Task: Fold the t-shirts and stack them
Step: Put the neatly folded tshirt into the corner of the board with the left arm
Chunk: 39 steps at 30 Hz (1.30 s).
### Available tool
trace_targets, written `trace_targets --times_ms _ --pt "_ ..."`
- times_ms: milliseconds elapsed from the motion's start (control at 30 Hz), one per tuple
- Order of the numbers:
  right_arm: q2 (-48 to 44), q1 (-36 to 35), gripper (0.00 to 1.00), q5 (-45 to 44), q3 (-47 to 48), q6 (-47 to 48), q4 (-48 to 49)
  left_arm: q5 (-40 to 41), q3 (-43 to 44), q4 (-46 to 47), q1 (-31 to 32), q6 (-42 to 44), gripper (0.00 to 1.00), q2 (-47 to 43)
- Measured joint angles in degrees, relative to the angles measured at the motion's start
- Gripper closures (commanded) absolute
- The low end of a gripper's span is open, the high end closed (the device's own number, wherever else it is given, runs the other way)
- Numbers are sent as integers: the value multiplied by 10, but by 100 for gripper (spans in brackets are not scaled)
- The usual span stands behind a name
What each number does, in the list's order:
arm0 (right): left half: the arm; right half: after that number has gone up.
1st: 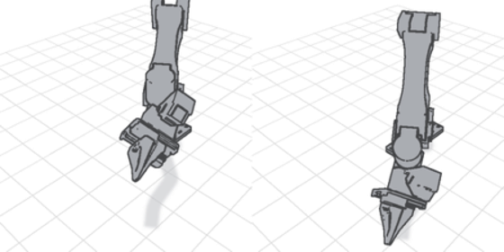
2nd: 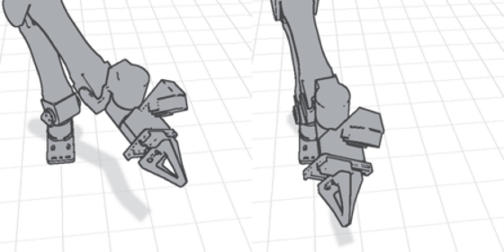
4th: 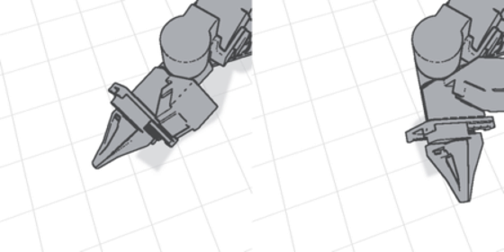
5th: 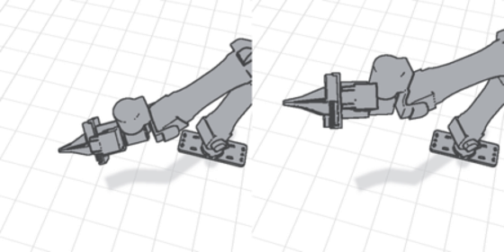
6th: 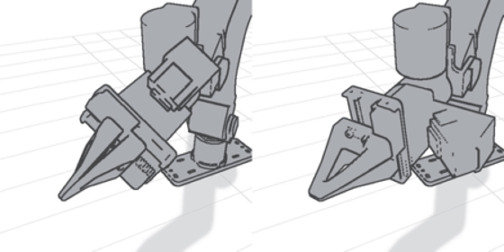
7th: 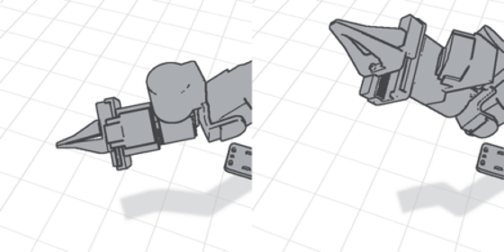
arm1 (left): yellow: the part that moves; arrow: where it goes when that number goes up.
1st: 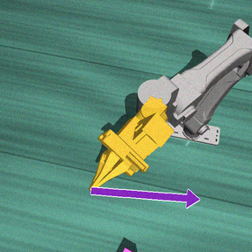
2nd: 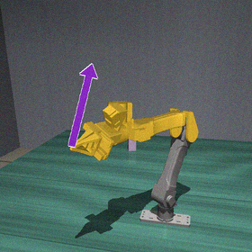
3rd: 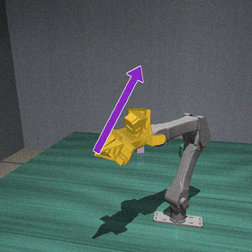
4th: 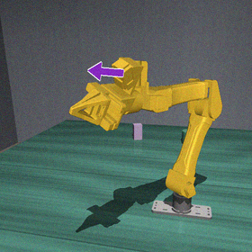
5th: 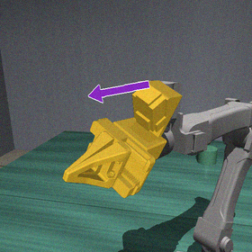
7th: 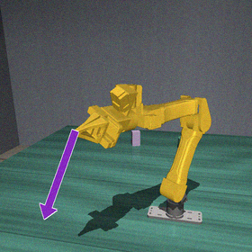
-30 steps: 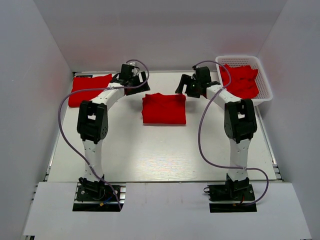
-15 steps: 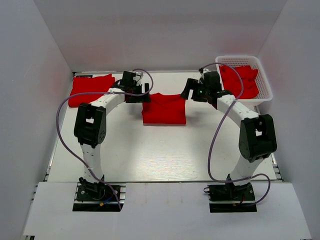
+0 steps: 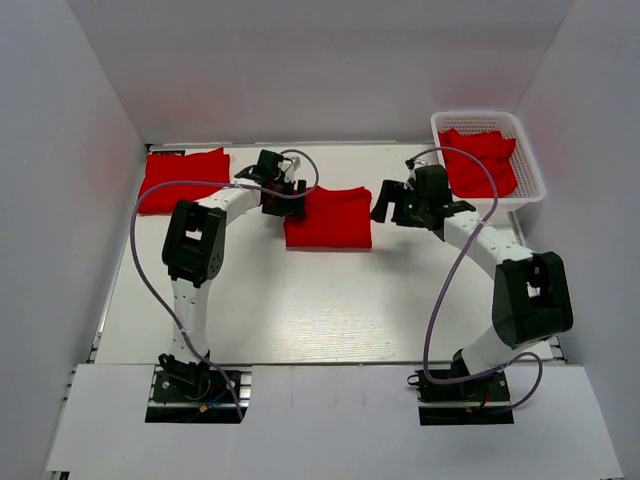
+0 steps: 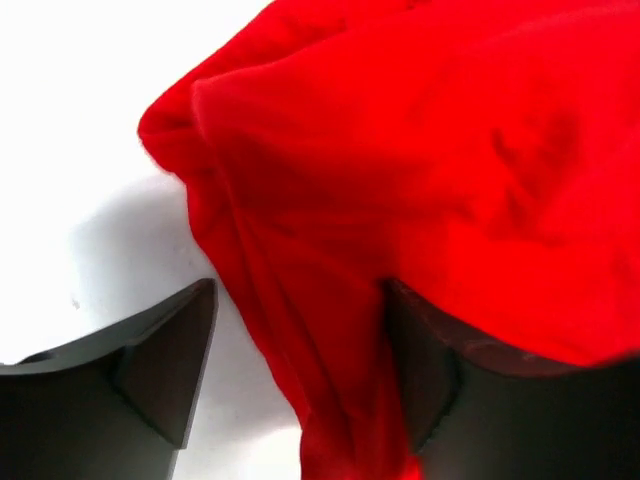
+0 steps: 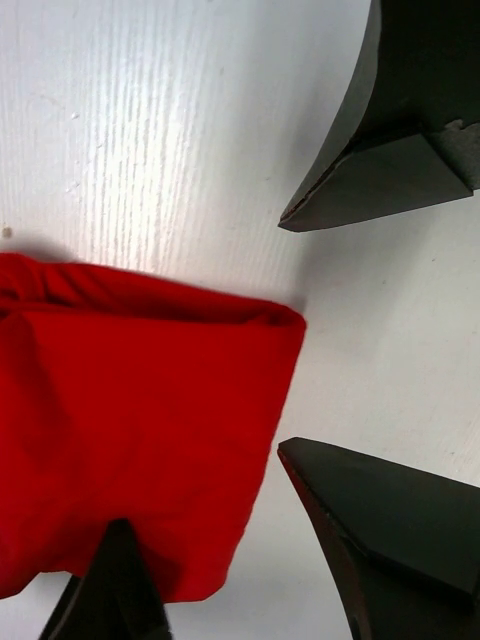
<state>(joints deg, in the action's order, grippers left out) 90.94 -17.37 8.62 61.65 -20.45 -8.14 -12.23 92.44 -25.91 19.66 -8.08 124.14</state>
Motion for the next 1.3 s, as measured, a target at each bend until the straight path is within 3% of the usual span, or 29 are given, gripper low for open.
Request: trace_targets --times_ms 100,167,200,233,567,833,1300 --pt "-34 0 10 -12 -23 0 -7 5 12 0 5 3 42 13" --pt "-54 0 10 -20 -34 0 -7 0 14 1 10 4 72 16" --pt "-66 0 10 -26 -41 0 -7 -3 14 3 12 5 93 19" --pt "-76 0 10 -31 -48 -1 -7 -8 14 6 14 7 100 21" --pt "-171 0 10 -84 -104 -1 3 -6 14 16 16 38 100 9" --pt "-225 0 10 -131 -143 -4 14 7 22 17 8 111 100 -55" --pt "-228 0 10 -152 -146 -7 23 57 159 -60 -34 285 100 -79"
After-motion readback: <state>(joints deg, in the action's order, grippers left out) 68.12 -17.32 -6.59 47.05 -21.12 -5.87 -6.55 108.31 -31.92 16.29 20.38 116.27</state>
